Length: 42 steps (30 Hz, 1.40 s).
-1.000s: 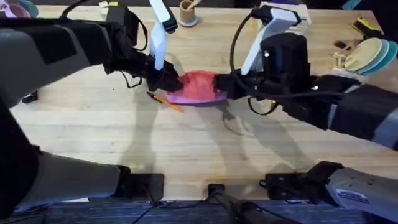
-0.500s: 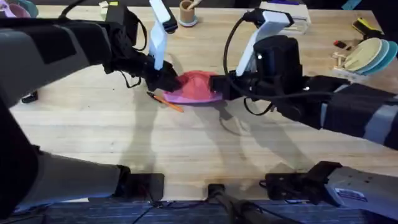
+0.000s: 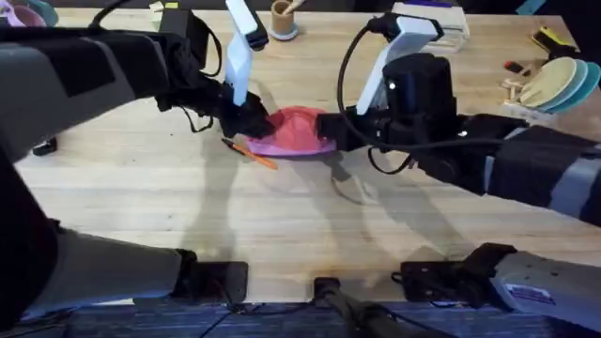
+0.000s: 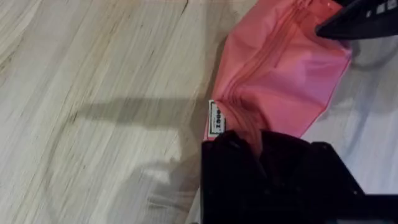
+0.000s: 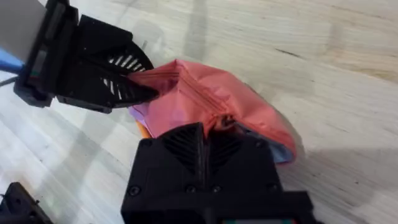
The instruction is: Unzip the bag, pick up the pens from the table one at a time and place them inside, then zip the bag closed.
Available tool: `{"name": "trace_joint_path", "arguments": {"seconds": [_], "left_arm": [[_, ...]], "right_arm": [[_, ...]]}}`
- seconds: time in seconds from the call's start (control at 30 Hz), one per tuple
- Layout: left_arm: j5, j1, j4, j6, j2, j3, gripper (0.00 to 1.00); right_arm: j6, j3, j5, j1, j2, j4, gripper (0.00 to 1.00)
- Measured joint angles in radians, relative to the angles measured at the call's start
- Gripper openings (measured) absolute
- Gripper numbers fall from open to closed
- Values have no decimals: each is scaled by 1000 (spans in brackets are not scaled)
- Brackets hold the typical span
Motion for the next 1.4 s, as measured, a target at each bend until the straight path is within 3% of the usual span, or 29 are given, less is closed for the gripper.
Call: {"name": "trace_joint_path", "arguments": {"seconds": [0.27,0.53,0.6,0.73,0.8,1.03,1.4], "left_arm": [[3,0,-1,0,0,0,42],[14,-1,4,0,0,0,42],[34,-3,7,0,0,0,42],[76,-20,5,0,0,0,42],[87,-25,5,0,0,0,42],[90,-25,5,0,0,0,42],[90,-25,5,0,0,0,42]], "right_arm": [[-12,6,-2,0,-2,-28,32],[-75,118,-63,-61,-53,-249,33],[-91,145,-85,-87,-72,-265,205],[-111,204,-131,-131,-129,-250,771],[-119,224,-144,-158,-159,-241,973],[-121,232,-157,-238,-183,-309,996],[-170,232,-155,-252,-183,-399,997]]}}
